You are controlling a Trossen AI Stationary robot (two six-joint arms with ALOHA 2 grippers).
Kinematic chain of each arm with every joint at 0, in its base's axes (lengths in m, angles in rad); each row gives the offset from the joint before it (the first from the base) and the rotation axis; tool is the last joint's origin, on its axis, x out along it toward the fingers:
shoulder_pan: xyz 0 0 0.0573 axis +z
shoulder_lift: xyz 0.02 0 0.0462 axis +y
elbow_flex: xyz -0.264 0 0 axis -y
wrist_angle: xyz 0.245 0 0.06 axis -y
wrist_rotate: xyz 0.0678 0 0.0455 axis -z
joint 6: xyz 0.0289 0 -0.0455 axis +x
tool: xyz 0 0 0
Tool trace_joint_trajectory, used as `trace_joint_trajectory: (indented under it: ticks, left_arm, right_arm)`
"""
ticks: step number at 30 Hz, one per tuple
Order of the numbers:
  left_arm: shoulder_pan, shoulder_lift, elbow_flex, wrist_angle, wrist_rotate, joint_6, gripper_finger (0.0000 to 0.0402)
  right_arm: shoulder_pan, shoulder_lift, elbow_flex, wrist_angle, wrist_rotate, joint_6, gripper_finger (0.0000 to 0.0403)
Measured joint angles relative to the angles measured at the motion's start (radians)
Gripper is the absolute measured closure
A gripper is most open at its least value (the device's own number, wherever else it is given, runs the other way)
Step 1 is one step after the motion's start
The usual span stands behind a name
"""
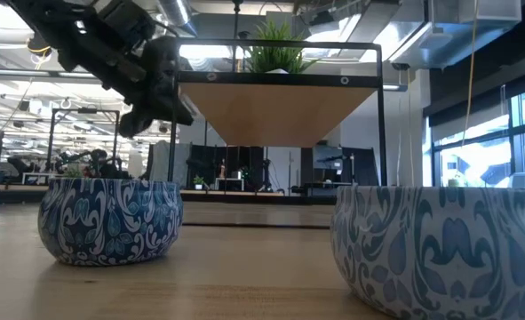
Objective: Pick & Place candle stick holders
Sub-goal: Put the left candle holder on the shelf
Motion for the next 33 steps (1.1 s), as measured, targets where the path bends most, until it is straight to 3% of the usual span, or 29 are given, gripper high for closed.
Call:
trace_joint_trajectory:
  ticks: [8,16,29,33]
  left_arm:
    - [0.009,-0.136,0.000,-0.084,-0.008,-0.006,0.0400]
    - [0.007,-0.173,0.000,-0.105,-0.011,-0.023,0.0400]
    - [0.007,-0.173,0.000,-0.109,-0.022,-0.001,0.0400]
    - [0.007,-0.173,0.000,-0.103,-0.011,-0.001,0.0400]
  right_arm:
    - [0.000,0.000,0.000,0.000,0.000,-0.004,0.0231]
    - [0.000,0.000,0.000,-0.007,0.006,-0.007,0.0231]
    - [0.000,0.023,0.000,-0.002,0.240,-0.018,0.0231]
    - [-0.001,0.050,0.000,0.025,0.265,-0.018,0.0231]
